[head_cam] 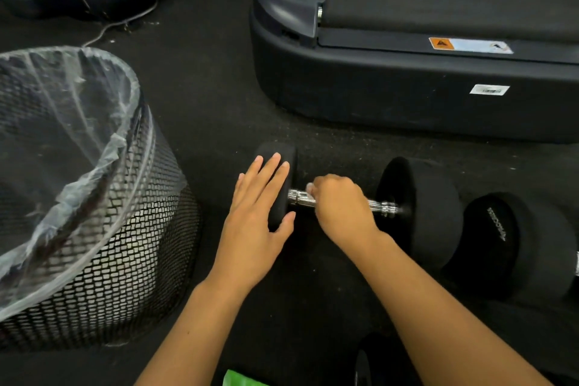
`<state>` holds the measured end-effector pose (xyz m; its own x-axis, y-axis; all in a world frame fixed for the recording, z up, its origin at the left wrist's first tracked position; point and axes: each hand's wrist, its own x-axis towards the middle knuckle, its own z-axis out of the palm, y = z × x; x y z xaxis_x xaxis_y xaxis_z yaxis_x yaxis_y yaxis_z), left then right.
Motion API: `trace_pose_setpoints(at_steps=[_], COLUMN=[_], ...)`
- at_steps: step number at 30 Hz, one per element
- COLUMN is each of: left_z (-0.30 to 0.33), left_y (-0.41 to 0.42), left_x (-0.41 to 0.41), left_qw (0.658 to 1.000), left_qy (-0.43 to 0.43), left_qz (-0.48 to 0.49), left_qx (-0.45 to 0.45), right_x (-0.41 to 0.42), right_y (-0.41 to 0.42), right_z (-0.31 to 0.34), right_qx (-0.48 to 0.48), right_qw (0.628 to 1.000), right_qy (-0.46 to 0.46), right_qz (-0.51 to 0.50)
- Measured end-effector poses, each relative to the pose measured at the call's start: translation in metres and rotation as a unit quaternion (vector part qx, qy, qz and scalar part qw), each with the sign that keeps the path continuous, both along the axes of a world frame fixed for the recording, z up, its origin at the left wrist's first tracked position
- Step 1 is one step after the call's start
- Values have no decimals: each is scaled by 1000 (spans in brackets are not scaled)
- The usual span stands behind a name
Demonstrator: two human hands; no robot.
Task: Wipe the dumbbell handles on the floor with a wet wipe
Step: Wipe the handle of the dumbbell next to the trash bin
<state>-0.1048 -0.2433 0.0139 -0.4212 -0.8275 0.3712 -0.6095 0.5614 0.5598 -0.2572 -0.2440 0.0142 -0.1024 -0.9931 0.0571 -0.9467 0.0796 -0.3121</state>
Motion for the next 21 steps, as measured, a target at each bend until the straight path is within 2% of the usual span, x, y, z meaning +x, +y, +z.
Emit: trace_pose_setpoints(at_steps=[5,9,14,18,21], left_z=[-1,-3,-2,-3,-2], left_y=[0,1,-1,0,-2], left_x=[0,0,-1,-1,-1], left_qw=[1000,1000,1000,1000,1000], left_qy=[12,10,20,18,21], left_qz=[1,3,6,2,5], left_qx=[3,-3,2,-1,1], right_x=[5,-8,-5,-12,1], right_y=[3,-3,9,4,9], right_z=[2,5,6,-2,-5], right_qx=[10,14,26,2,-18], right_qw=[998,1000,995,999,997], right_qy=[19,19,3,-28,-35], right_qz=[55,21,94,40,62])
